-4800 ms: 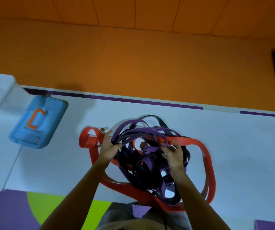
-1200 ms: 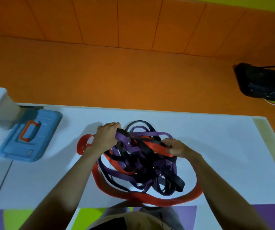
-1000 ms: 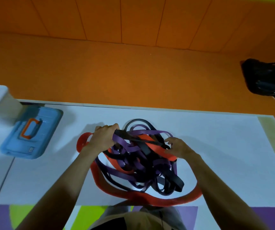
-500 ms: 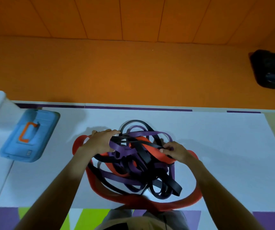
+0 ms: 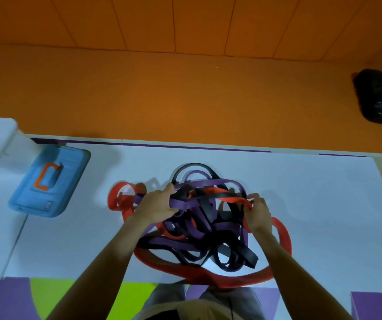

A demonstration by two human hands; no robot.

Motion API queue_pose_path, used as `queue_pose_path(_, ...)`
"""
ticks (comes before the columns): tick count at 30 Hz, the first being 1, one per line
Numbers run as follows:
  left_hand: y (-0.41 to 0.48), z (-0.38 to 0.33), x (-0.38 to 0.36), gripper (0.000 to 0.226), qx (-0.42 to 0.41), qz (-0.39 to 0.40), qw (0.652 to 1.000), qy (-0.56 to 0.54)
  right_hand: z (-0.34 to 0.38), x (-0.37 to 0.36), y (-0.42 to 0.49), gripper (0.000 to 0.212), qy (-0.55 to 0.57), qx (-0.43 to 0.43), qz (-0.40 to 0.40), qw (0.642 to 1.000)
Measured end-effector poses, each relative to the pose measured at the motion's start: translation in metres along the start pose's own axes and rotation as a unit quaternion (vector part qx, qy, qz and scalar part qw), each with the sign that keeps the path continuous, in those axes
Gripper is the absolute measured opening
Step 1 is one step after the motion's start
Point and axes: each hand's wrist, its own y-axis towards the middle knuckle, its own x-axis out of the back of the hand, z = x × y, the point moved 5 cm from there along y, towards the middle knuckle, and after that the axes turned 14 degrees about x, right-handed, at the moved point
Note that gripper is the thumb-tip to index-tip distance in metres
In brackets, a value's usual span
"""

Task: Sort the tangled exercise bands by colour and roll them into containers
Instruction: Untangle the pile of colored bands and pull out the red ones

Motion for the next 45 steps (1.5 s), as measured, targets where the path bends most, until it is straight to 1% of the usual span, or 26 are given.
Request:
queue_pose_path(3,-0.002,0.008,-0.002,0.043,0.015,-0.010,0.998,-0.061,-0.001,-0.007,-0.009,0.026,-0.032,0.006,0.046,0.998)
queue_pose_path(6,0.002,0.020,0.011,0.037,-0.021,-0.105,0.994,-0.023,-0.002,-0.013,-0.015,0.036,-0.028,0.026,0.116,0.993)
queue_pose_path(8,0.007,0.032,0.021,0.031,-0.017,-0.150,0.988,-0.010,0.000,-0.015,-0.019,0.044,-0.058,0.032,0.127,0.990)
queue_pose_path(9,0.009,0.036,0.026,0.029,-0.005,-0.160,0.987,-0.007,0.004,-0.014,-0.020,0.048,-0.102,0.047,0.106,0.988)
queue_pose_path(11,0.010,0.043,0.032,0.031,0.021,-0.162,0.986,-0.010,0.020,-0.011,-0.025,0.053,-0.154,0.093,0.026,0.983)
queue_pose_path(13,0.010,0.044,0.036,0.031,0.032,-0.157,0.986,-0.039,0.046,-0.010,-0.034,0.041,-0.134,0.171,-0.052,0.975)
queue_pose_path(14,0.009,0.043,0.037,0.032,0.034,-0.154,0.986,-0.061,0.062,-0.014,-0.039,0.034,-0.119,0.215,-0.065,0.967)
queue_pose_path(15,0.009,0.042,0.039,0.035,0.037,-0.154,0.984,-0.081,0.078,-0.020,-0.045,0.029,-0.097,0.245,-0.051,0.963)
queue_pose_path(17,0.010,0.041,0.042,0.051,0.052,-0.158,0.981,-0.099,0.104,-0.045,-0.058,0.020,-0.058,0.267,0.034,0.961)
queue_pose_path(18,0.011,0.041,0.043,0.064,0.068,-0.153,0.981,-0.101,0.115,-0.060,-0.064,0.027,-0.069,0.268,0.082,0.957)
queue_pose_path(20,0.015,0.042,0.043,0.092,0.092,-0.127,0.979,-0.128,0.123,-0.095,-0.076,0.058,-0.158,0.244,0.170,0.942)
queue_pose_path(22,0.020,0.048,0.041,0.110,0.116,-0.094,0.975,-0.163,0.120,-0.118,-0.083,0.075,-0.242,0.205,0.212,0.924)
queue_pose_path(23,0.021,0.053,0.041,0.116,0.132,-0.078,0.973,-0.171,0.118,-0.122,-0.084,0.076,-0.251,0.191,0.208,0.926)
queue_pose_path(25,0.023,0.073,0.037,0.132,0.159,-0.051,0.972,-0.168,0.115,-0.118,-0.077,0.072,-0.225,0.174,0.168,0.944)
queue_pose_path(26,0.023,0.086,0.034,0.139,0.168,-0.032,0.970,-0.173,0.114,-0.112,-0.072,0.068,-0.194,0.159,0.143,0.957)
queue_pose_path(28,0.019,0.106,0.029,0.146,0.162,0.013,0.959,-0.231,0.113,-0.095,-0.058,0.059,-0.116,0.120,0.099,0.981)
queue_pose_path(29,0.018,0.116,0.023,0.141,0.156,0.026,0.952,-0.261,0.112,-0.085,-0.050,0.056,-0.086,0.100,0.084,0.988)
queue_pose_path(31,0.013,0.134,0.012,0.114,0.169,0.009,0.947,-0.274,0.113,-0.067,-0.033,0.050,-0.045,0.093,0.048,0.994)
queue_pose_path(33,0.005,0.146,0.008,0.074,0.188,-0.067,0.960,-0.198,0.112,-0.051,-0.018,0.046,-0.009,0.100,0.014,0.995)
queue_pose_path(34,0.002,0.150,0.003,0.061,0.200,-0.098,0.962,-0.155,0.111,-0.046,-0.013,0.045,0.008,0.102,0.005,0.995)
queue_pose_path(36,-0.006,0.155,-0.010,0.045,0.212,-0.130,0.963,-0.100,0.107,-0.039,-0.005,0.044,0.043,0.100,-0.002,0.994)
queue_pose_path(39,-0.018,0.167,-0.030,0.036,0.223,-0.183,0.953,-0.091,0.099,-0.040,-0.007,0.052,0.065,0.104,0.025,0.992)
queue_pose_path(40,-0.021,0.175,-0.038,0.040,0.244,-0.192,0.945,-0.101,0.094,-0.043,-0.010,0.059,0.060,0.112,0.030,0.991)
queue_pose_path(42,-0.024,0.184,-0.051,0.048,0.274,-0.170,0.934,-0.152,0.082,-0.047,-0.023,0.073,0.019,0.118,0.027,0.992)
queue_pose_path(43,-0.025,0.187,-0.056,0.050,0.283,-0.160,0.927,-0.186,0.078,-0.047,-0.034,0.073,-0.007,0.129,0.017,0.992)
queue_pose_path(45,-0.028,0.188,-0.060,0.048,0.292,-0.160,0.910,-0.246,0.074,-0.044,-0.062,0.060,-0.064,0.197,-0.016,0.978)
